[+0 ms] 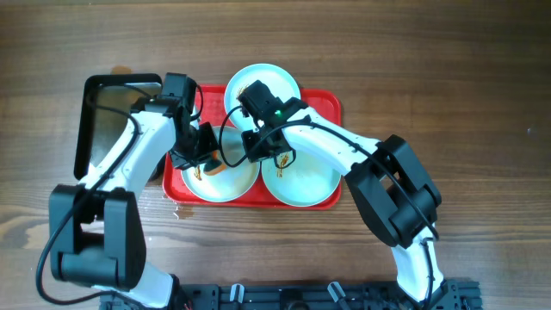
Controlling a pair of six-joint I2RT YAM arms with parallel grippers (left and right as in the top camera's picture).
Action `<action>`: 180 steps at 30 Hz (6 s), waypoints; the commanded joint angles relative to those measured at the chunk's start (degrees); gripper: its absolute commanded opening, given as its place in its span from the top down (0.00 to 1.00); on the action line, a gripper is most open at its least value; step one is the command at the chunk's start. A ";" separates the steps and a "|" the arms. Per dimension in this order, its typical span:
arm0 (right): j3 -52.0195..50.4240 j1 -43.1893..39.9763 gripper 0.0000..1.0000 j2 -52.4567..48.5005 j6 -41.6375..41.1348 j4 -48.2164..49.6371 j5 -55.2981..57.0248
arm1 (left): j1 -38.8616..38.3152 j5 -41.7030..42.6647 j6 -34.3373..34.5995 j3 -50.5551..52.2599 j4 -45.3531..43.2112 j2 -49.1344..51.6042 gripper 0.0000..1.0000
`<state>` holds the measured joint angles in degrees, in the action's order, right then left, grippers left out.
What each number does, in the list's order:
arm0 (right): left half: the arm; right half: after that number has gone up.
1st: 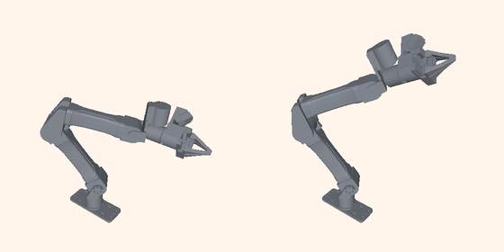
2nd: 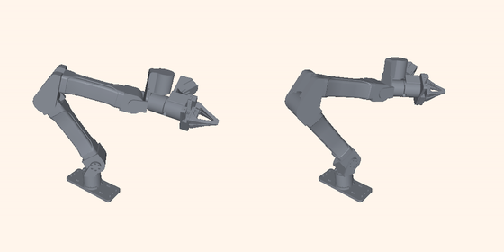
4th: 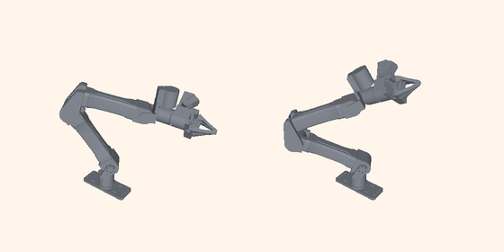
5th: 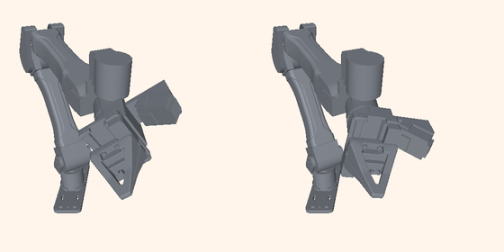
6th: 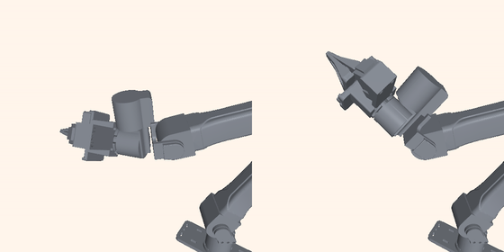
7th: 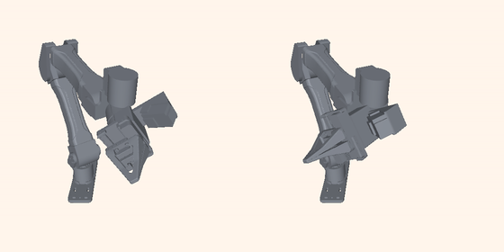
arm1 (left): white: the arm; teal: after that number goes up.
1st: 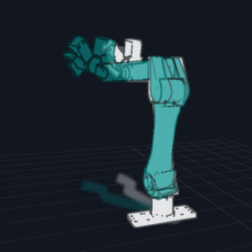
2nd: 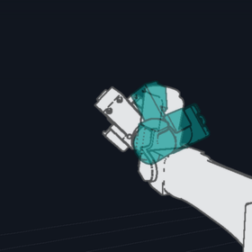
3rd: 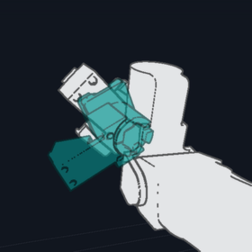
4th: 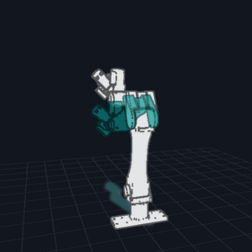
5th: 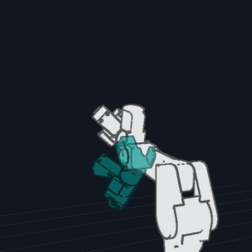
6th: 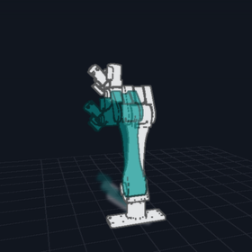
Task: Clean dirty plates on tray and stack at the side
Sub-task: 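Hold the back plate with the right gripper while the left sponge scrubs it, then lift the back plate with the right gripper and carry it right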
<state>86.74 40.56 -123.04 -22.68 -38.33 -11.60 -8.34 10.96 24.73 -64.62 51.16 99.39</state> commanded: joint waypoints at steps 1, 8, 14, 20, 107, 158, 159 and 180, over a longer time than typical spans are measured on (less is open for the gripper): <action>-1.22 -0.02 0.96 -1.57 1.01 -0.72 -0.52 | -1.62 2.73 -0.26 -0.11 -0.35 2.60 0.96; -1.22 -0.02 0.96 -1.57 0.17 -0.55 -2.01 | -2.43 0.22 -0.28 -0.11 -0.33 8.31 0.96; -1.22 -0.02 0.96 -1.57 0.22 -0.70 -1.99 | -2.40 -16.20 -0.26 -0.09 3.15 8.90 0.96; -1.22 -0.04 0.96 -1.57 0.22 -0.79 -1.95 | -2.27 -30.05 4.39 -0.11 4.90 9.16 0.96; -1.25 0.09 0.96 -1.57 -1.31 0.13 -3.45 | -3.76 -35.30 10.05 8.11 2.71 1.11 0.96; 9.99 0.13 0.96 13.75 1.46 -22.03 36.28 | -3.39 -23.15 13.27 -1.97 23.19 -18.10 0.96; 10.21 0.13 0.96 14.99 1.46 -21.99 36.30 | -3.39 -23.15 13.27 -1.97 23.26 -18.10 0.96; 10.80 13.84 0.96 19.37 15.34 -10.10 61.40 | 1.99 -20.37 13.03 -1.97 23.50 -19.28 0.96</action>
<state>97.86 53.74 -103.66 -13.13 -50.06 45.54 -7.03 -10.33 36.82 -66.02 74.65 81.41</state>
